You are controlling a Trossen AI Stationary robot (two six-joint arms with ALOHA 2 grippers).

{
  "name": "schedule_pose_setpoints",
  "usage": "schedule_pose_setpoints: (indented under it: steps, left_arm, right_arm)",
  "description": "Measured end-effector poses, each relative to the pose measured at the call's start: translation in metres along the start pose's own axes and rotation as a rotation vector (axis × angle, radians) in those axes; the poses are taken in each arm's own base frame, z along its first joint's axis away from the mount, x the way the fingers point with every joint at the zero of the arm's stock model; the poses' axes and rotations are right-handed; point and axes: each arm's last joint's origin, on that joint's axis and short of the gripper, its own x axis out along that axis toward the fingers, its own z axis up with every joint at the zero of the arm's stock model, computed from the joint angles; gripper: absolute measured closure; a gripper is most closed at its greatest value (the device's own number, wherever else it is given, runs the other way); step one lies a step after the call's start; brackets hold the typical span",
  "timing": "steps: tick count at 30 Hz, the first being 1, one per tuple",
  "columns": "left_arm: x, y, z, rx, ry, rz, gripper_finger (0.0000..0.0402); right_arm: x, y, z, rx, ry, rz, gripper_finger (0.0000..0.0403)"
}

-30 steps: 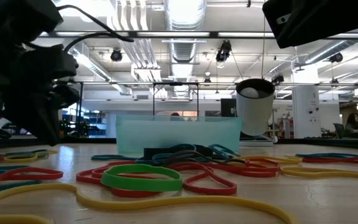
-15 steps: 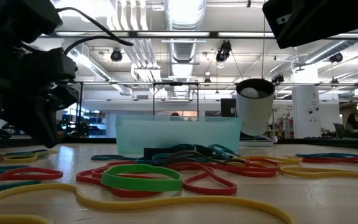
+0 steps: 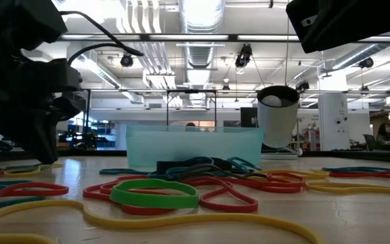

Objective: Pick and place rubber bands into bin
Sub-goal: Put the blue rubber band into the green bin

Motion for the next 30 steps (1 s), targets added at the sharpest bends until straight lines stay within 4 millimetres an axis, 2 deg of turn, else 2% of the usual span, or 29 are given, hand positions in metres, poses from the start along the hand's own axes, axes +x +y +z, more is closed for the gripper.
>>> schedule_pose_setpoints:
  steps: [11,22,30]
  left_arm:
    - [-0.0028,-0.0014,0.0063,-0.03,-0.016,-0.01,0.0387]
    - [-0.0023,-0.001,0.0047,-0.011,-0.007,-0.008,0.0294]
    - [-0.0022,-0.0004,0.0024,0.011,0.015,-0.003,0.0281]
  right_arm:
    - [0.0,0.0001,0.0,0.0,0.0,0.0,0.0346]
    - [0.0,0.0001,0.0,0.0,0.0,0.0,0.0346]
    - [0.0,0.0001,0.0,0.0,0.0,0.0,0.0346]
